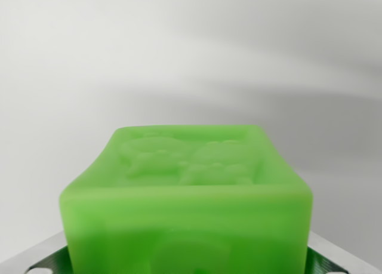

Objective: Stack cube

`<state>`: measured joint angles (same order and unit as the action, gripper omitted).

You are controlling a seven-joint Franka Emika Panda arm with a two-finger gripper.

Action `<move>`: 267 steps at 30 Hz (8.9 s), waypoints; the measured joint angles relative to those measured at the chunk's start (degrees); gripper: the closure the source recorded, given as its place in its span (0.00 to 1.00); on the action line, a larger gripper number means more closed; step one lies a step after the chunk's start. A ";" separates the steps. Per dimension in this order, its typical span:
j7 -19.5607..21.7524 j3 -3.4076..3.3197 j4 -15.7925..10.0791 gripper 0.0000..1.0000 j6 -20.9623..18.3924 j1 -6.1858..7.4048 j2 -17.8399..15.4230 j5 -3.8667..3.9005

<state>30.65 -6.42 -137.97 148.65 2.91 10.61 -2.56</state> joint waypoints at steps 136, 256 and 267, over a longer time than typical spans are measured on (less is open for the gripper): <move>50.11 1.61 22.05 1.00 -9.15 23.87 12.85 -0.16; 51.77 1.70 23.92 0.00 -14.74 24.34 9.12 0.20; 52.14 1.67 25.71 0.00 -20.44 24.34 5.22 0.70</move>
<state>82.79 -4.75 -112.26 128.21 27.25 15.83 -1.86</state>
